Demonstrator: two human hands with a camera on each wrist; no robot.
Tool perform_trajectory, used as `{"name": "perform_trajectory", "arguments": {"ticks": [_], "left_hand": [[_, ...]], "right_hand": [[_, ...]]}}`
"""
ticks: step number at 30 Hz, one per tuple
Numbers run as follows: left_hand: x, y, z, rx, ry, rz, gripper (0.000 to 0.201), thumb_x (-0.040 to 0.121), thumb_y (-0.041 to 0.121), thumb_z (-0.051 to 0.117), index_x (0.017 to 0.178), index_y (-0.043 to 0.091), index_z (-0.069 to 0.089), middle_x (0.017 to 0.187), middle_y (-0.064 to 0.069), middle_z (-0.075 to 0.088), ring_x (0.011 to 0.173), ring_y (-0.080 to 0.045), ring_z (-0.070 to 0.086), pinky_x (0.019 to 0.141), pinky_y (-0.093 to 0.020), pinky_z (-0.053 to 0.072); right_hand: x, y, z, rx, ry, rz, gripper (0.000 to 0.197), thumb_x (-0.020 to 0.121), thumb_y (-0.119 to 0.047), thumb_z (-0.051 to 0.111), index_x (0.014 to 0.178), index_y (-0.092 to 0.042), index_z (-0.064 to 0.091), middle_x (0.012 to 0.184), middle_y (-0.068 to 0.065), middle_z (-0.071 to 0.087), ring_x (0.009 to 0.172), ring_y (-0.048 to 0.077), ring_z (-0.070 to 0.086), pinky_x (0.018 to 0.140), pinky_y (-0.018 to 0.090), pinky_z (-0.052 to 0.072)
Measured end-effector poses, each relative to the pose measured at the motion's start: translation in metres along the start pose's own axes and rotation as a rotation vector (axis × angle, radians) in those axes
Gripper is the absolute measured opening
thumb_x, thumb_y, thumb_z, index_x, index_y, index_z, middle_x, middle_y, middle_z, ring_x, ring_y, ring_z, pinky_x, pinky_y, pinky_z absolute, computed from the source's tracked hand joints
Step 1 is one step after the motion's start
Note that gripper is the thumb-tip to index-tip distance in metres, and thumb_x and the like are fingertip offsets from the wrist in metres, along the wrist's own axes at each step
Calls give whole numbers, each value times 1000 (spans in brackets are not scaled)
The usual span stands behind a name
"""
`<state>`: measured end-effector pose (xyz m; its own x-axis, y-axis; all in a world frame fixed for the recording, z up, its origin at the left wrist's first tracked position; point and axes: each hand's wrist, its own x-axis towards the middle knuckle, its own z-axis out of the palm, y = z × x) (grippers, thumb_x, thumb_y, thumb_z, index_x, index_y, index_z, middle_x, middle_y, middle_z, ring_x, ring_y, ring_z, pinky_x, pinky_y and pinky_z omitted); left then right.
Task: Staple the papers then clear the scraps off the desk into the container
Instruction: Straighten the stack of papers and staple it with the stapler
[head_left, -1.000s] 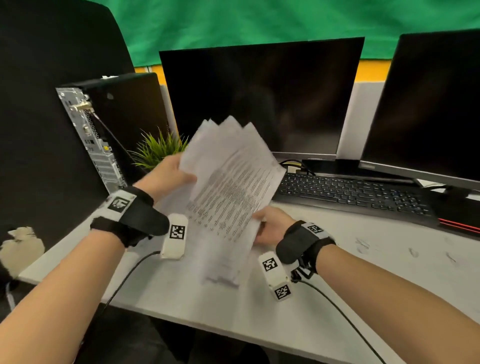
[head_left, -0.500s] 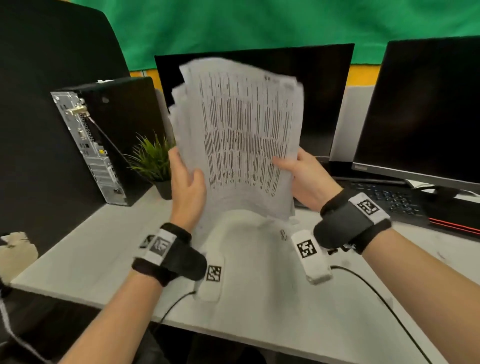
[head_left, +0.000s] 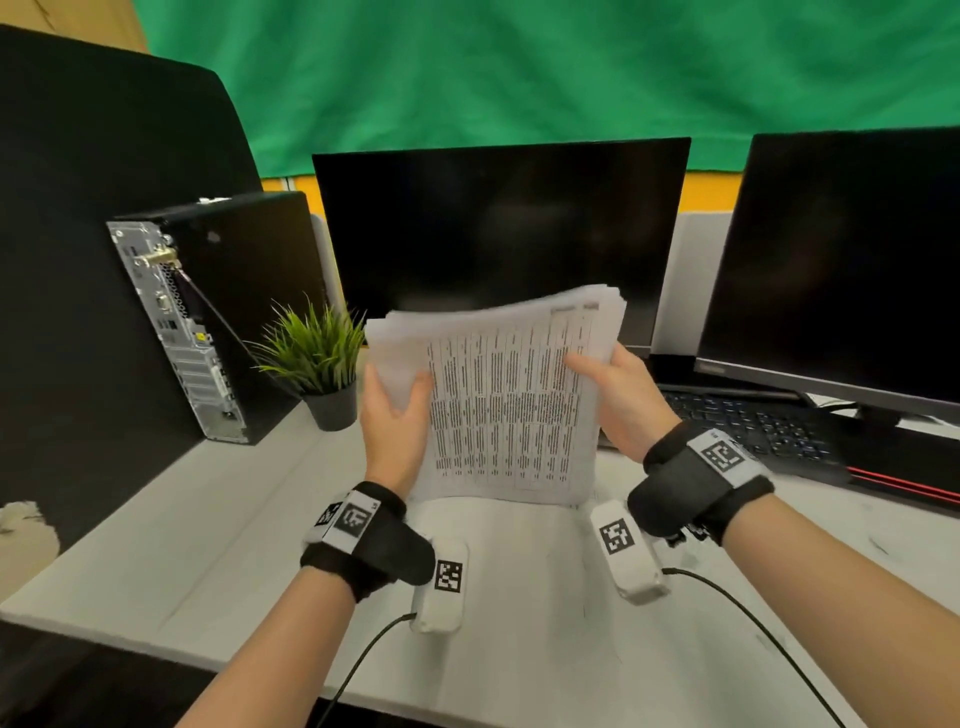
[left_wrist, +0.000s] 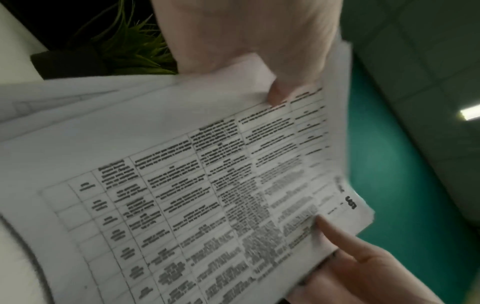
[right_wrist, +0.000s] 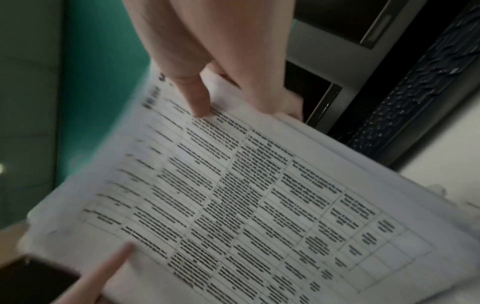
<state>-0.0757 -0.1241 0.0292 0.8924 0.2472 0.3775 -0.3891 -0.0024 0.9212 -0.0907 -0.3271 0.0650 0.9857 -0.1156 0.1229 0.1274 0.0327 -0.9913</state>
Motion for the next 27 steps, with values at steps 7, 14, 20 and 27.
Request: {"name": "perform_trajectory", "arguments": {"ticks": [7,14,20,27], "left_hand": [[-11,4,32,17,-78,159,27,97,19,44,117,33,33,117,0,54,110,-18,59,92,-39,54],[-6,-12,35,62,-142,72,42,93,14,54,117,34,26,110,-3,57,97,-19,62,70,-27,55],[4,-16,35,76,-144,52,28,98,15,46,123,29,45,100,14,59,90,2,58,81,-26,49],[23,34,53,267,-126,453,19,99,15,43,114,6,52,92,13,60,80,5,62,70,-25,53]], "right_hand": [[-2,-16,-22,5,50,-101,34,91,-11,53,125,-19,53,123,4,62,112,19,60,93,40,50],[4,-17,-28,-89,108,-106,36,95,-17,45,130,-13,42,126,10,56,110,21,58,98,45,46],[4,-22,-31,-218,61,-87,35,99,-16,38,134,-17,39,129,7,55,114,21,55,103,48,43],[-9,-78,-45,-953,154,-472,80,86,-9,59,148,-30,14,157,0,15,145,26,14,117,57,13]]}}
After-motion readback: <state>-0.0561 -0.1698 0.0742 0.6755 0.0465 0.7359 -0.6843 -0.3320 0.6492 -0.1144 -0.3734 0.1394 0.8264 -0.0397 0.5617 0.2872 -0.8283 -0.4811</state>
